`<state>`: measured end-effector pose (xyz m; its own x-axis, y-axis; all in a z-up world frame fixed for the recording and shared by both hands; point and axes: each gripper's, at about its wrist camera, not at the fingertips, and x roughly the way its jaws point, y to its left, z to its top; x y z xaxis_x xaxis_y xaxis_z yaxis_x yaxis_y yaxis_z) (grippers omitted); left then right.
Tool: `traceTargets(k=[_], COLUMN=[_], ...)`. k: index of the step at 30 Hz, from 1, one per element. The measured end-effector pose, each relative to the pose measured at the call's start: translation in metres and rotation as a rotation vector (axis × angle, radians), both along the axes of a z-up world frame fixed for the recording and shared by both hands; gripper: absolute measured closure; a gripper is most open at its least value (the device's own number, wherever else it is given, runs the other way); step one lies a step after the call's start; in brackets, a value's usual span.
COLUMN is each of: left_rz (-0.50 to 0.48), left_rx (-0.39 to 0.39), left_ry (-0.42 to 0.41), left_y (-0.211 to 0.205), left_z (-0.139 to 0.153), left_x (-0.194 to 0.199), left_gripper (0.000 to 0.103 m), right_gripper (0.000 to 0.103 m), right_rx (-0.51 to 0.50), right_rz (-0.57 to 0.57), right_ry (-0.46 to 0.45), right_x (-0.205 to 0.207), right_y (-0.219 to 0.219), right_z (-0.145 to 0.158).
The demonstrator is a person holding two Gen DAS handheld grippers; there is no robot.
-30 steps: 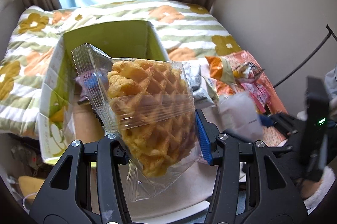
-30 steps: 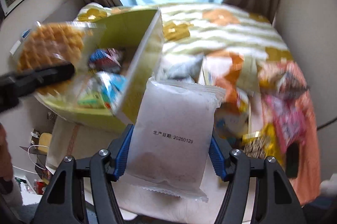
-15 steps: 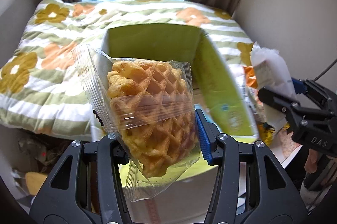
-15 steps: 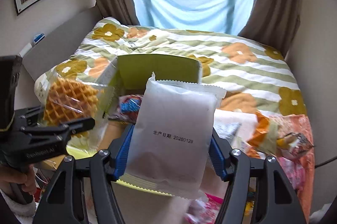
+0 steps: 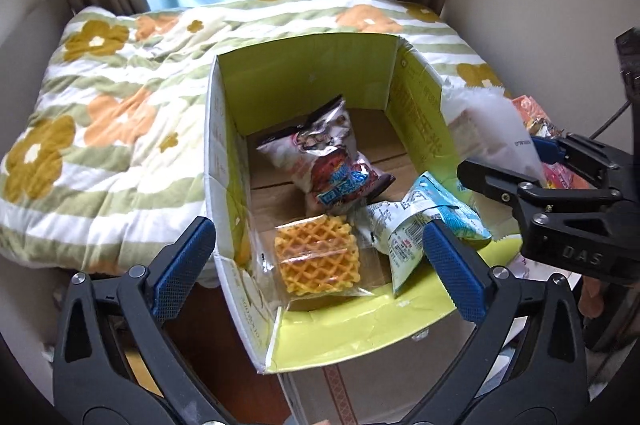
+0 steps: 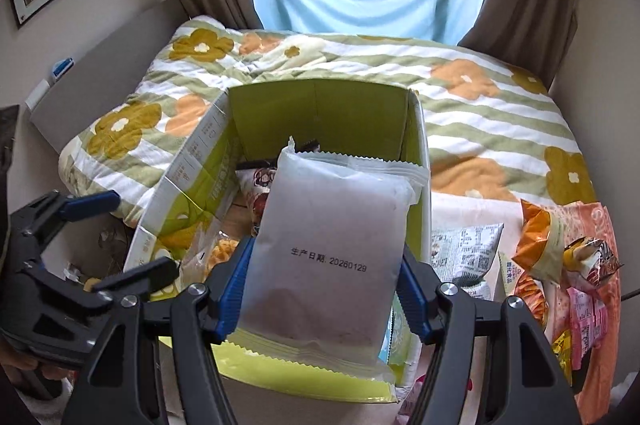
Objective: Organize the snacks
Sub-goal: 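Carry both packs over the yellow box and open both tools to drop them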
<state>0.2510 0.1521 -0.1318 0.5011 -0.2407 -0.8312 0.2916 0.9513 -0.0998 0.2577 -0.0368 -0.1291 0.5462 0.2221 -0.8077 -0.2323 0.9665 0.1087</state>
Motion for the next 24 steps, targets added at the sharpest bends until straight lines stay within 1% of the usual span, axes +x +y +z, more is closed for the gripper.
traceTargets(k=[4, 9, 12, 14, 15, 16, 17, 18, 21, 24], left_rz=[0.043, 0.095, 0.121, 0.142, 0.15, 0.154, 0.158, 0.161, 0.164, 0.167], left_rx=[-0.033, -0.028, -0.032, -0.032, -0.035, -0.039, -0.041, -0.04, -0.041, -0.045], left_ry=[0.016, 0.038, 0.034, 0.034, 0.038, 0.042, 0.045, 0.047, 0.053, 0.06], left_y=[0.012, 0.02, 0.028, 0.031, 0.032, 0.033, 0.033, 0.033, 0.033, 0.029], left_z=[-0.003, -0.006, -0.003, -0.002, -0.002, -0.003, -0.003, -0.004, -0.004, -0.005], left_x=[0.0, -0.005, -0.009, -0.012, -0.012, -0.013, -0.014, -0.016, -0.019, -0.022], left_gripper=[0.0, 0.0, 0.0, 0.0, 0.0, 0.0, 0.0, 0.0, 0.0, 0.0], right_gripper=[0.042, 0.042, 0.041, 0.04, 0.035, 0.021, 0.015, 0.012, 0.012, 0.012], right_rx=[-0.019, -0.023, -0.015, -0.009, -0.006, -0.006, -0.006, -0.005, 0.004, -0.001], right_rz=[0.018, 0.047, 0.052, 0.044, 0.036, 0.029, 0.028, 0.034, 0.045, 0.056], right_ry=[0.033, 0.074, 0.097, 0.084, 0.062, 0.038, 0.026, 0.028, 0.032, 0.049], right_x=[0.006, 0.024, 0.036, 0.041, 0.041, 0.041, 0.04, 0.04, 0.029, 0.021], right_y=[0.004, 0.009, 0.012, 0.013, 0.012, 0.011, 0.01, 0.01, 0.007, 0.006], right_z=[-0.009, -0.018, -0.026, -0.029, -0.028, -0.026, -0.024, -0.022, -0.019, -0.021])
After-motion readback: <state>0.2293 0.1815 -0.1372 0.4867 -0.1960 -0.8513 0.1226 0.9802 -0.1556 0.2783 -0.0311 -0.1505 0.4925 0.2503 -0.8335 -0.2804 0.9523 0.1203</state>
